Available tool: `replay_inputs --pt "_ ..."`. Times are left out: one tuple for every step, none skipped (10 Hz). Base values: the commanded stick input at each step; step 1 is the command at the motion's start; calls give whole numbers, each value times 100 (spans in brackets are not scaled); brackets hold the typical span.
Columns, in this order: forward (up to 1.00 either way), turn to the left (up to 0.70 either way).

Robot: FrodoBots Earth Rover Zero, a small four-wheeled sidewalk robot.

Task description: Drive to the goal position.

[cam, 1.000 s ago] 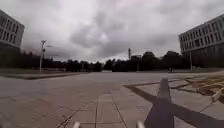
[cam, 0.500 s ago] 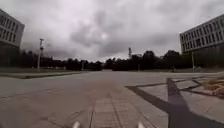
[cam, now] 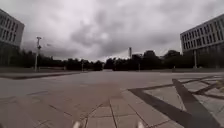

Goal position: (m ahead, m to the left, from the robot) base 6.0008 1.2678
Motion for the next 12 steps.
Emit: replay_inputs --pt "100 0" --pt "100 0" --pt "100 0" --pt "100 0" --pt "100 0" --pt "100 0" --pt "100 0" --pt "100 0" --pt "100 0" --pt "100 0" --pt "100 0" --pt "100 0"
